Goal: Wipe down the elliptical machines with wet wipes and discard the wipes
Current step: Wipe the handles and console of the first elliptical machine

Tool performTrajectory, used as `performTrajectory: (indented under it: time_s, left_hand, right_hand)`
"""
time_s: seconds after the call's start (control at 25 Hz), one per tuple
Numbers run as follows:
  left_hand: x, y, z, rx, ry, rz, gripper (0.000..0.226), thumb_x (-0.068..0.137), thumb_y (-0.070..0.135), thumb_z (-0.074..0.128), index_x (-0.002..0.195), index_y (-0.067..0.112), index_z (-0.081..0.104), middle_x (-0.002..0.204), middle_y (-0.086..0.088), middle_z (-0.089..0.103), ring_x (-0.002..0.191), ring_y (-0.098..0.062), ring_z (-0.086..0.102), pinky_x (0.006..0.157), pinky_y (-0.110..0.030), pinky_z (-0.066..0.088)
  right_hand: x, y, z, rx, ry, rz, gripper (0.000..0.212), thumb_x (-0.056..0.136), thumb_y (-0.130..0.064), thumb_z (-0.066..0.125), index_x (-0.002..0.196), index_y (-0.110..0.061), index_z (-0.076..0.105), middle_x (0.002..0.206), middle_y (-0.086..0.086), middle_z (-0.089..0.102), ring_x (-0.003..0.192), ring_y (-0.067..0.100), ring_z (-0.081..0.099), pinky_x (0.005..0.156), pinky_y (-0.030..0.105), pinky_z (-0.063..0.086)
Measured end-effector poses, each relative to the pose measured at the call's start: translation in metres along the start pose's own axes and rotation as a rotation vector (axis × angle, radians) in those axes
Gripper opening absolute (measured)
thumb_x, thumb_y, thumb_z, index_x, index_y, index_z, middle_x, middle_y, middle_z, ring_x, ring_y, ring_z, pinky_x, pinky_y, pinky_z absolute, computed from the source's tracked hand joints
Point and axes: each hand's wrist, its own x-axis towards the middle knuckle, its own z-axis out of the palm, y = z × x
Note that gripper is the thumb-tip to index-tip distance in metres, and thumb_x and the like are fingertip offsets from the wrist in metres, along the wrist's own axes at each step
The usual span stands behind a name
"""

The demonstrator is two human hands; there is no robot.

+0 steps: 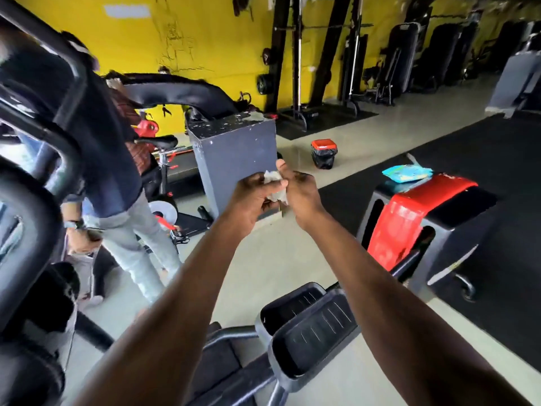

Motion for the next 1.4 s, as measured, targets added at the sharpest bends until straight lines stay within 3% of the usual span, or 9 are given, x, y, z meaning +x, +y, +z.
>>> performTrajectory:
  time_s: [0.2,0.36,0.52,0.64,0.92,1.0,1.12,1.24,1.4]
  left_hand:
    - [0.023,0.012,-0.028,0.017,0.487,0.160,0.017,0.093,-0.002,0.054,0.085,0.012,0.060,0.084,-0.010,0.058,0.073,-0.020,0.055,0.055,-0.020,0.051]
    - [-0.010,0.024,-0.032,-0.035,0.809,0.212,0.012,0.086,0.002,0.060,0.096,0.009,0.058,0.086,-0.012,0.058,0.073,-0.021,0.056,0.056,-0.022,0.051]
    - [-0.077,0.056,-0.045,0.016,1.131,0.359,0.012,0.086,0.001,0.064,0.083,0.011,0.057,0.070,-0.007,0.060,0.057,-0.016,0.055,0.048,-0.022,0.045]
    - [-0.109,0.080,-0.053,0.044,1.246,0.483,0.009,0.092,0.009,0.061,0.083,0.011,0.060,0.067,-0.001,0.060,0.061,-0.013,0.056,0.059,-0.025,0.049]
    - [-0.135,0.116,-0.098,0.194,1.368,0.571,0.022,0.098,0.030,0.053,0.095,0.013,0.066,0.083,-0.002,0.063,0.068,-0.010,0.055,0.064,-0.023,0.047]
    - [-0.129,0.123,-0.118,0.197,1.446,0.575,0.020,0.095,0.037,0.057,0.091,0.019,0.065,0.077,0.004,0.061,0.068,-0.011,0.054,0.065,-0.029,0.046]
    - [-0.111,0.138,-0.146,0.234,1.575,0.630,0.024,0.083,0.051,0.056,0.086,0.030,0.068,0.078,0.006,0.064,0.077,-0.016,0.058,0.076,-0.041,0.047]
    - [-0.089,0.157,-0.164,0.237,1.653,0.730,0.035,0.090,0.056,0.047,0.102,0.029,0.066,0.103,0.002,0.070,0.102,-0.015,0.066,0.102,-0.044,0.047]
    - [-0.073,0.156,-0.177,0.169,1.702,0.835,0.061,0.089,0.073,0.035,0.110,0.025,0.067,0.111,-0.007,0.071,0.107,-0.022,0.066,0.102,-0.043,0.048]
  right_hand:
    - [0.061,0.012,0.039,0.120,-0.534,-0.042,0.014,0.092,-0.020,0.062,0.078,-0.017,0.062,0.076,0.007,0.063,0.064,0.020,0.056,0.055,0.027,0.044]
    - [0.054,0.003,0.084,0.115,-0.749,-0.142,0.013,0.085,-0.021,0.066,0.074,-0.018,0.060,0.067,0.003,0.061,0.056,0.011,0.052,0.045,0.016,0.039]
    - [0.010,-0.023,0.121,0.132,-0.878,-0.517,0.007,0.084,-0.026,0.069,0.089,-0.021,0.066,0.089,-0.002,0.069,0.082,0.009,0.063,0.072,0.016,0.046]
    - [-0.029,-0.042,0.140,0.141,-1.117,-0.721,0.030,0.084,-0.014,0.067,0.113,-0.016,0.069,0.111,-0.006,0.067,0.102,0.010,0.063,0.089,0.016,0.047]
    - [-0.031,-0.090,0.221,0.028,-0.876,-0.869,0.027,0.082,-0.022,0.064,0.109,-0.019,0.068,0.108,0.005,0.069,0.098,0.025,0.063,0.085,0.038,0.051]
    - [-0.025,-0.103,0.244,0.044,-0.894,-0.927,0.034,0.085,-0.015,0.060,0.116,-0.028,0.065,0.117,0.001,0.067,0.103,0.022,0.063,0.088,0.032,0.051]
    - [-0.027,-0.130,0.292,0.178,-0.938,-1.024,0.034,0.086,-0.006,0.056,0.118,-0.007,0.067,0.116,0.016,0.062,0.110,0.029,0.058,0.097,0.021,0.038]
    - [-0.035,-0.127,0.321,0.234,-1.065,-1.190,0.039,0.091,-0.018,0.046,0.120,0.003,0.064,0.118,0.018,0.058,0.113,0.029,0.056,0.101,0.028,0.039]
    - [-0.014,-0.088,0.338,0.511,-1.060,-1.442,0.028,0.094,-0.004,0.051,0.117,0.002,0.066,0.115,0.013,0.064,0.111,0.026,0.060,0.098,0.036,0.048]
